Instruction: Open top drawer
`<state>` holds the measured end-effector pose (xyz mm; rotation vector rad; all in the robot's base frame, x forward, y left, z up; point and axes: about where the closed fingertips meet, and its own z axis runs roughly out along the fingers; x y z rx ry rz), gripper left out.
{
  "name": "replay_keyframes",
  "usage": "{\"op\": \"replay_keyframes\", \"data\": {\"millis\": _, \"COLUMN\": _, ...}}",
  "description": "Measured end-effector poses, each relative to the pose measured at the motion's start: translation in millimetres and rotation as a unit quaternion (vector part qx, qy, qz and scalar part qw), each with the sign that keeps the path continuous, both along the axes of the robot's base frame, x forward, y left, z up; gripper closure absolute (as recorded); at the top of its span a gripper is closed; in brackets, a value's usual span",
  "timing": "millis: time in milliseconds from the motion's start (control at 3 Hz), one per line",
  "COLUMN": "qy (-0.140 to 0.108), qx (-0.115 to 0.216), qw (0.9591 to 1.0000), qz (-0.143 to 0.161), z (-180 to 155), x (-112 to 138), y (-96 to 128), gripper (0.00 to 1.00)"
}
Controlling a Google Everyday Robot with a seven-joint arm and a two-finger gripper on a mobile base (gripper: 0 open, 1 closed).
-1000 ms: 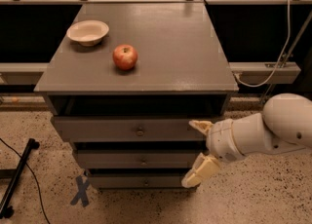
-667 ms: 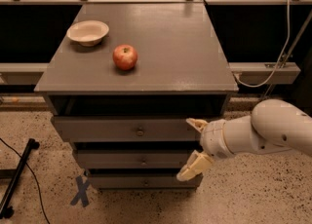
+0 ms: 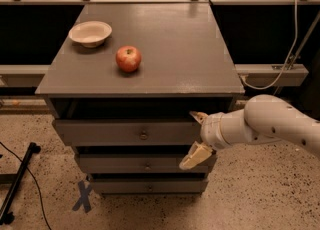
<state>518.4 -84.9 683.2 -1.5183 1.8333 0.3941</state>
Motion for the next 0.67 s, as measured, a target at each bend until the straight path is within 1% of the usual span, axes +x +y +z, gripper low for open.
{"op": "replay_keyframes", "data": {"millis": 333, "qy": -0.009, "qx": -0.013, "qw": 0.9999, "qz": -0.005, "z": -9, "x": 21, "y": -6, "gripper": 0.00}}
{"op": "replay_keyframes", "data": {"millis": 667, "qy": -0.013, "qx": -0.013, "qw": 0.9998, "qz": -0.009, "z": -19, "x": 34, "y": -13, "gripper": 0.00}}
